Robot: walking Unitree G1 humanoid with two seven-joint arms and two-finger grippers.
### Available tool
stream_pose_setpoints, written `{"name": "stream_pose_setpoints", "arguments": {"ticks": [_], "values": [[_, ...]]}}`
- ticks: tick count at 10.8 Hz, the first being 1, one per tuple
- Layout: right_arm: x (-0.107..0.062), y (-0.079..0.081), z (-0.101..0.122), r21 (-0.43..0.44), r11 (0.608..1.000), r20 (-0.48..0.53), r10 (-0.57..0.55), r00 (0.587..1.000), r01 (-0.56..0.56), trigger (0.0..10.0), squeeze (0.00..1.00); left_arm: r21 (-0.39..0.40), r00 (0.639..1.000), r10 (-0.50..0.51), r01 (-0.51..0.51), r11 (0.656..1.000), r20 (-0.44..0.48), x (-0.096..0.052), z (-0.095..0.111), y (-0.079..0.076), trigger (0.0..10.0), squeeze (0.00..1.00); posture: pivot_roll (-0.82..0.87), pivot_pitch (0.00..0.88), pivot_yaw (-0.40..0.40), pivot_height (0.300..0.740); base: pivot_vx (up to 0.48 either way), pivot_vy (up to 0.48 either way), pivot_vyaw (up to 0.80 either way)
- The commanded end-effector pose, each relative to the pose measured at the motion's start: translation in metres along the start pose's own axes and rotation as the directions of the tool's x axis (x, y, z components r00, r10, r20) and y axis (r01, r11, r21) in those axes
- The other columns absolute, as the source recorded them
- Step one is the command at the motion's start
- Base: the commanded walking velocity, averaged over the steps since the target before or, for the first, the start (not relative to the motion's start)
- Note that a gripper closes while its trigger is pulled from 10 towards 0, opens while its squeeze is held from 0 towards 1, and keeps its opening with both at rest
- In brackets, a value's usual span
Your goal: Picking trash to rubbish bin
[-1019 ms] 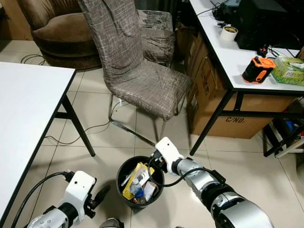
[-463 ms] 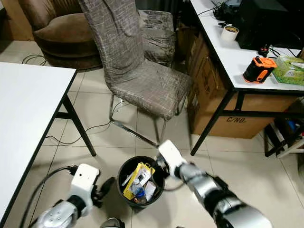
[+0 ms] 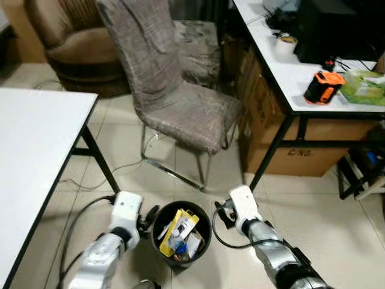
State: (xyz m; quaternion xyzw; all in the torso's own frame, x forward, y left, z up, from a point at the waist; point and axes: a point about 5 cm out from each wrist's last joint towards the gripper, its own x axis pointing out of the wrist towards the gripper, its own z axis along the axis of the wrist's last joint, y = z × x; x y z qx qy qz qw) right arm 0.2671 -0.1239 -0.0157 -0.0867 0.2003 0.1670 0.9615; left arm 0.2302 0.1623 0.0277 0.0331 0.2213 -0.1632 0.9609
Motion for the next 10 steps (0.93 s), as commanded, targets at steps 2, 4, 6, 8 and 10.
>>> {"name": "stream_pose_setpoints", "arguments": {"ticks": [2,4,6,8,10], "values": [[-0.011,-0.005,-0.005,0.034,0.996,0.056,-0.084,0.995,0.082,10.0,0.0,0.01,0.997,-0.028,0.028,1.0,-0.066,0.017,-0.021,-0.008,10.0,0.0,-0.04,0.002,-0.002,0.74,0.0,0.0,0.0],[-0.026,-0.004,0.002,0.093,0.99,0.151,-0.123,0.981,0.11,10.0,0.0,-0.001,0.998,-0.062,0.062,0.998,0.009,0.004,-0.008,-0.004,10.0,0.0,-0.06,0.0,0.017,0.74,0.0,0.0,0.0],[-0.045,-0.004,-0.02,0.188,0.969,0.095,-0.182,0.979,0.162,10.0,0.0,-0.023,0.999,-0.045,0.046,0.999,0.03,-0.005,-0.017,-0.001,10.0,0.0,-0.06,0.0,0.015,0.74,0.0,0.0,0.0],[-0.051,-0.006,-0.021,0.184,0.963,0.081,-0.214,0.974,0.196,10.0,0.0,-0.009,0.999,-0.044,0.045,0.999,0.017,-0.006,-0.025,-0.004,10.0,0.0,-0.05,0.0,0.006,0.74,0.0,0.0,0.0],[-0.061,-0.007,0.002,0.212,0.96,0.184,-0.223,0.957,0.183,10.0,0.0,-0.071,0.988,-0.05,0.061,0.996,0.147,-0.017,-0.003,-0.006,10.0,0.0,-0.05,0.0,0.009,0.74,0.0,0.0,0.0]]}}
